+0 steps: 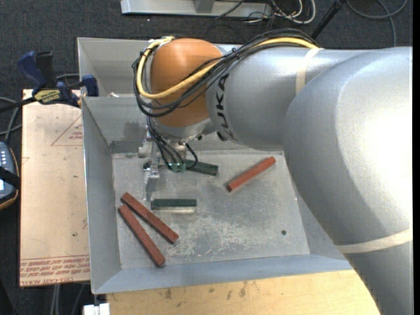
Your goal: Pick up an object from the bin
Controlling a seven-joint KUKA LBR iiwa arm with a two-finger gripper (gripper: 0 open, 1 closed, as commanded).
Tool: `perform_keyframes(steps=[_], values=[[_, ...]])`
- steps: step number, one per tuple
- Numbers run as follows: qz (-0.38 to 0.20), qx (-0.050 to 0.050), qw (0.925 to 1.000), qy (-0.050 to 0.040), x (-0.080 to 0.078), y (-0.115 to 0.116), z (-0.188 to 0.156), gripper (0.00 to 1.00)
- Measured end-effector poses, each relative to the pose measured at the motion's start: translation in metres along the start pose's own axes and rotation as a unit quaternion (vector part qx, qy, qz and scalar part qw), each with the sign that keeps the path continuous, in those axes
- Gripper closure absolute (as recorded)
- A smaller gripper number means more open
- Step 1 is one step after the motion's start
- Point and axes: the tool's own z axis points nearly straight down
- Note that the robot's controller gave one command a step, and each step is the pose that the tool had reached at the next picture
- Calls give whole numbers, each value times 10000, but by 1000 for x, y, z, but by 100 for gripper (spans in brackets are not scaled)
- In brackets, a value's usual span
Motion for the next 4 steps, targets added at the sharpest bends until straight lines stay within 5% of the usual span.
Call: perform_keyframes(steps=[2, 3, 4], values=[[64, -22, 9999, -78, 1, -3, 0, 0], [473, -9, 9989, -44, 41, 3, 0, 0], [457, -22, 9989, -62, 41, 6, -3, 0]])
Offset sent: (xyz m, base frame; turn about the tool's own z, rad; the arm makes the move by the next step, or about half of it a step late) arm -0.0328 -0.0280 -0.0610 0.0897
